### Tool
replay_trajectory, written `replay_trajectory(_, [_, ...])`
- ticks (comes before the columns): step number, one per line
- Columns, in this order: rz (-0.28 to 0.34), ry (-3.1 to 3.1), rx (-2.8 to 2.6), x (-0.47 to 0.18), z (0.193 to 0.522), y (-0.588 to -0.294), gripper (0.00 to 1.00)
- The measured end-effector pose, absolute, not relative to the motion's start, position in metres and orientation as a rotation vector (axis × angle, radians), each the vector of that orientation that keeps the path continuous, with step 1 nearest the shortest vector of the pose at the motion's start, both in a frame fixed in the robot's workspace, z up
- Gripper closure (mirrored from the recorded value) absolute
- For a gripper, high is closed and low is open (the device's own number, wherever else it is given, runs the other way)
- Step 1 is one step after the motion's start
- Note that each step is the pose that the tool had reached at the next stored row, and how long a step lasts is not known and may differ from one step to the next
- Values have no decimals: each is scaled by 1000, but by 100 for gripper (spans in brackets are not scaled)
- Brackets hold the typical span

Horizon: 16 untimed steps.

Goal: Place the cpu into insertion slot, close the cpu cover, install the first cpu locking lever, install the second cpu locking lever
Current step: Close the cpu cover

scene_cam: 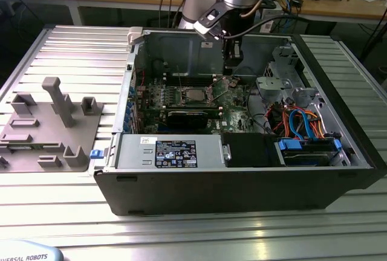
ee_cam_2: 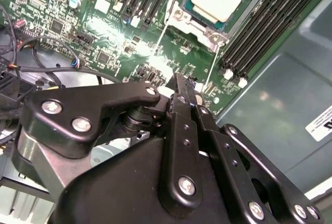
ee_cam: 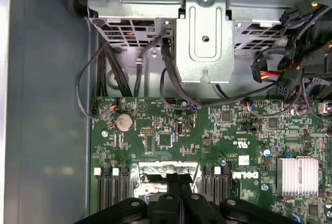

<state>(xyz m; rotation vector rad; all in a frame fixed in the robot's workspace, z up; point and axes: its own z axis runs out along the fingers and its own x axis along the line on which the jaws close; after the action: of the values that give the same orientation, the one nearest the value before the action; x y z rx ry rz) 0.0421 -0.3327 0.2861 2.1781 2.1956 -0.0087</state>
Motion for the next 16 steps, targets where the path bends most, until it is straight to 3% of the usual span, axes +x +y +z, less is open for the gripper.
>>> replay_trajectory(16, [-11,2197,2180,62,284,-333,89])
